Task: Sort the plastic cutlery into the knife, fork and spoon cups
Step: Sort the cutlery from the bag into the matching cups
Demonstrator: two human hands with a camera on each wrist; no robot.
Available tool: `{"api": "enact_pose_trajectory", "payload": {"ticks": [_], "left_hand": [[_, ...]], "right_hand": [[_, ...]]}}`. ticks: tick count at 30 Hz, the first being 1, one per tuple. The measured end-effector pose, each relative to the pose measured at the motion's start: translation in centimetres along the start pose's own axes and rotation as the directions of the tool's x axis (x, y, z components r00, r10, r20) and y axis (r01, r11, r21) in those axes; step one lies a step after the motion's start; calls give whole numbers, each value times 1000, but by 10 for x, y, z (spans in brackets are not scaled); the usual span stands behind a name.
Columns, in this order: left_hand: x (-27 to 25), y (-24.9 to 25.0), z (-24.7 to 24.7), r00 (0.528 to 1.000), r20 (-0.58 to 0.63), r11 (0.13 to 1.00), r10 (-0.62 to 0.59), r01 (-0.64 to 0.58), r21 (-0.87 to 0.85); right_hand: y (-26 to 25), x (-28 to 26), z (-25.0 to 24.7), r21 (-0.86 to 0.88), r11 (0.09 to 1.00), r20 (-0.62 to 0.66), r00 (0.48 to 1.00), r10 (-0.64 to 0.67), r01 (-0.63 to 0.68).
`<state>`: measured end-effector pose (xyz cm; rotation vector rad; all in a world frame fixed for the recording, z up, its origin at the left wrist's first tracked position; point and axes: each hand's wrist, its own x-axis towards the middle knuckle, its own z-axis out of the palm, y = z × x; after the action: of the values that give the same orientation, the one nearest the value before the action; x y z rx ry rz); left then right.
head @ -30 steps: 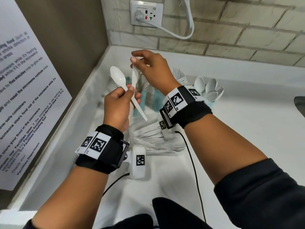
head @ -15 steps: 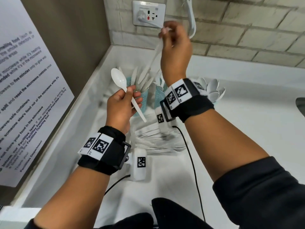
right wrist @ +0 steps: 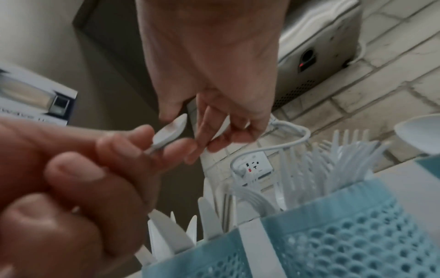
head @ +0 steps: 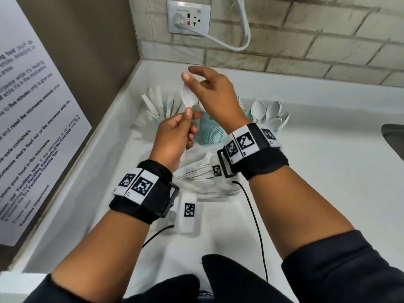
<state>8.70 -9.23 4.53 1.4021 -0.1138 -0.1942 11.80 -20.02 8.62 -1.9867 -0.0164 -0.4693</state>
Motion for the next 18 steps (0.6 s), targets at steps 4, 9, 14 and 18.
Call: {"api": "enact_pose_trajectory", "payload": {"ticks": [4,9,14,18], "left_hand": [[-3,-2,12,990,132,996,-56,47,73],[-3,-18,9,951,243,868,-192,49,494],[-1,-37,5,910,274,364,-310,-153,919],[-2,-48,8,894,230,186,-385,-169,968]], "right_hand": [[13,-10,-19,84,996,58,998,34,-39],[28,-13,-68,-14,997,-479,876,56,-71],[31,-20,-111,-162,987,-741,662,-110,-18],[47,-22,-115,-358,930,-648,739,-183,-84]]}}
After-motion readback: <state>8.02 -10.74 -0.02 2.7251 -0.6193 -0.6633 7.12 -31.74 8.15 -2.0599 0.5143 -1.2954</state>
